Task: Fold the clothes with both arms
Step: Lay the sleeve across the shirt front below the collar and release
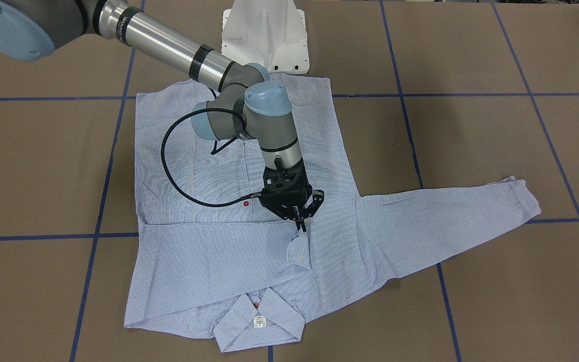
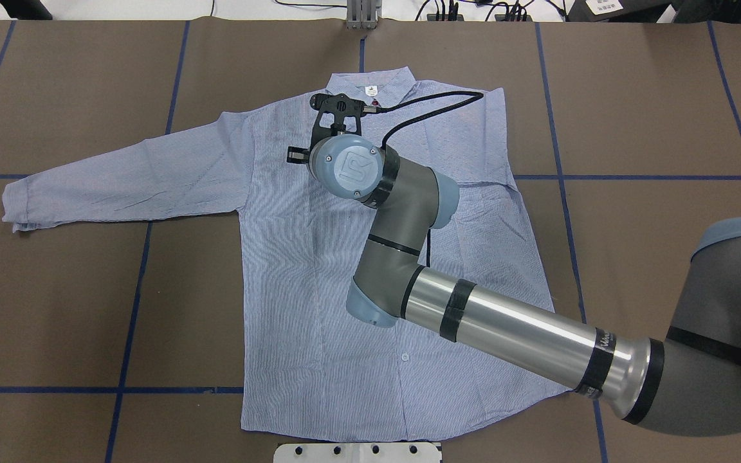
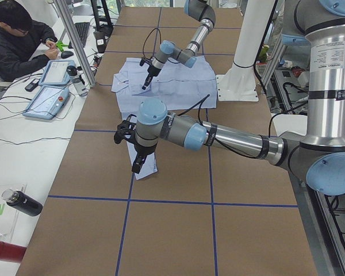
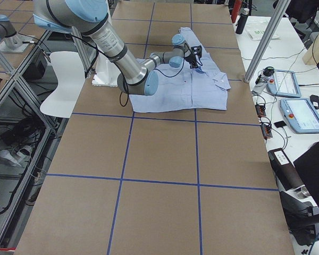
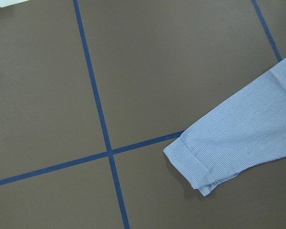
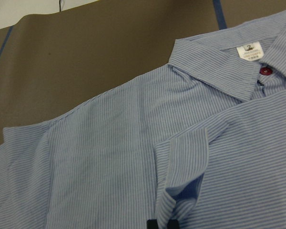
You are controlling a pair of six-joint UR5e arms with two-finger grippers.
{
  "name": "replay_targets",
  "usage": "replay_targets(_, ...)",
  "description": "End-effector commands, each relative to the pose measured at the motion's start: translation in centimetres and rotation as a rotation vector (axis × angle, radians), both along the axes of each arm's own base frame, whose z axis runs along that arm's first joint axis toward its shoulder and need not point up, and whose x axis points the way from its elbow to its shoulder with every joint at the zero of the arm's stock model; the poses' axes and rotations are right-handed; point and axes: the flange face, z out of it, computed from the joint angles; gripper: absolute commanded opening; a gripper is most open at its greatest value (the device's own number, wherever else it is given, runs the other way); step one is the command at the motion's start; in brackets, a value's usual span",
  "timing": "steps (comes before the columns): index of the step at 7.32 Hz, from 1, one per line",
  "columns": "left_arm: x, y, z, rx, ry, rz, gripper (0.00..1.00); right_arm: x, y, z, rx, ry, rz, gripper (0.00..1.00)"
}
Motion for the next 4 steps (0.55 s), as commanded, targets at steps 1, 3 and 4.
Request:
replay_targets(1, 0.0, 0.0, 0.4, -0.005, -0.001, 0.001, 1.0, -3.3, 1.2, -3.0, 0.043, 0.039, 0.026, 0.88)
replay_targets(3, 0.0, -0.1, 0.4, -0.006, -0.001, 0.001, 1.0, -4.1, 1.8, -4.0, 0.047, 0.037, 0.021, 0.89)
replay_targets(4, 0.0, -0.1, 0.4, -0.008, 0.0, 0.0, 1.0, -3.9, 1.6, -5.0, 0.059, 0.032, 0.015, 0.91)
